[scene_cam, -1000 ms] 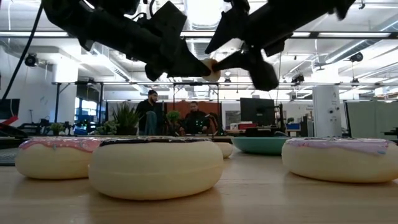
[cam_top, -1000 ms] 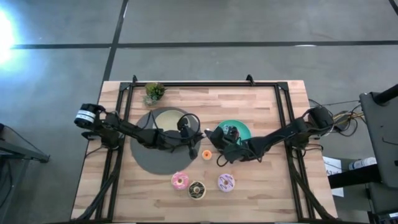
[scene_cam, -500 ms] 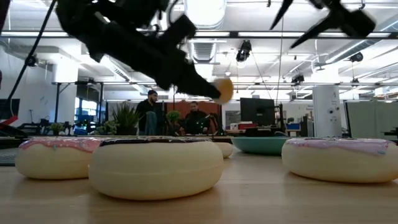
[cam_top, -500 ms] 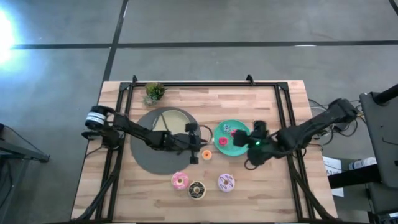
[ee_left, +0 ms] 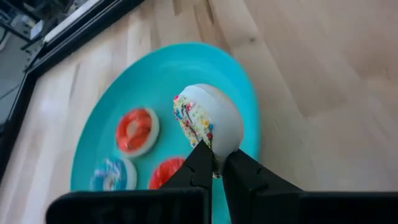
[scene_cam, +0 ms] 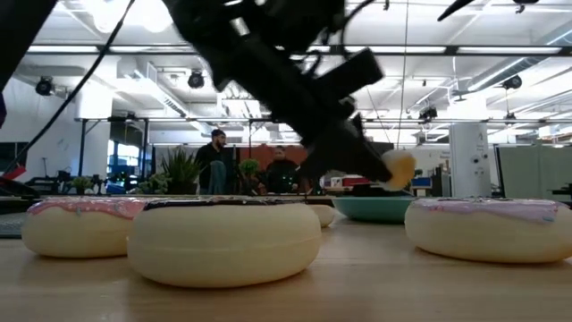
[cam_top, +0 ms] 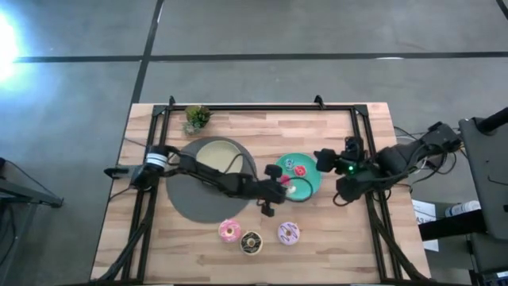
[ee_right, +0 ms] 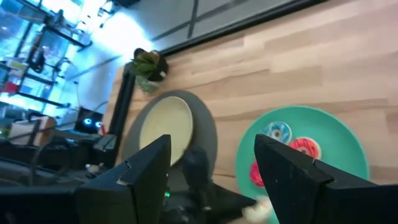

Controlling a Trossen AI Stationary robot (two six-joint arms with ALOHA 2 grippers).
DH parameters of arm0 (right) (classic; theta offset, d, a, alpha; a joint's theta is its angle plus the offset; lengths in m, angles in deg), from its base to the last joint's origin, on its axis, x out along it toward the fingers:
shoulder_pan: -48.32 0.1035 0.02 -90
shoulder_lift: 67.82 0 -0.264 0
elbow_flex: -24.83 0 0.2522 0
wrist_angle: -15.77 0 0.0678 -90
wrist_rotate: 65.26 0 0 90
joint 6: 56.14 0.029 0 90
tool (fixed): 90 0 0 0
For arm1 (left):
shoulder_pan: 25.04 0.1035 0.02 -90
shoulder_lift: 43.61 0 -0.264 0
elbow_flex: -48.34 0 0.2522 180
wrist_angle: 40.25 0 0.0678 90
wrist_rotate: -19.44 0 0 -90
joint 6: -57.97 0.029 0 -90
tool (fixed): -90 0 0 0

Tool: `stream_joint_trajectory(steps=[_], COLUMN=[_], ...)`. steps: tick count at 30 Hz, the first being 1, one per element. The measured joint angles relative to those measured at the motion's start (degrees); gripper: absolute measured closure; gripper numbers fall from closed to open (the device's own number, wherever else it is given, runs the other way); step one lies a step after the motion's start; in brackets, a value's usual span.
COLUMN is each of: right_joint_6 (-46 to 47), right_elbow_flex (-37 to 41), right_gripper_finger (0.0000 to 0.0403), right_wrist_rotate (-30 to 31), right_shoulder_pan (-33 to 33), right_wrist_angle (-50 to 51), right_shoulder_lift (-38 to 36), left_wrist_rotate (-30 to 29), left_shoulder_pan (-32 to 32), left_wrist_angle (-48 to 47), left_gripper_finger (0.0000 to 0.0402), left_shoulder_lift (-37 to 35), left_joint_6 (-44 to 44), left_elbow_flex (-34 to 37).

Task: Pick & Place donuts
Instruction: Put the small white donut on the light blue plate

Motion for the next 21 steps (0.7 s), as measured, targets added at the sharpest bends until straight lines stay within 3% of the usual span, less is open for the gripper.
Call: stream_joint_trajectory(steps=[13,21], right_joint_6=[-0.69,-4.09], right_elbow_flex=[0.26,0.3], right_gripper_finger=[0.0179,0.0179], right_wrist_rotate=[7.24,8.87], right_shoulder_pan=[3.99,4.57], right_wrist_angle=[0.56,0.76], right_shoulder_lift=[-5.66,-7.19], left_wrist_rotate=[-4.77,-4.33], left_shoulder_pan=[0.66,1.81], left_wrist_angle=[-21.95,-30.11], left_gripper_finger=[0.0401,0.0395], left_shoulder_lift=[11.25,12.75], left_joint_6=[11.22,12.54], left_elbow_flex=[-21.17,-25.36])
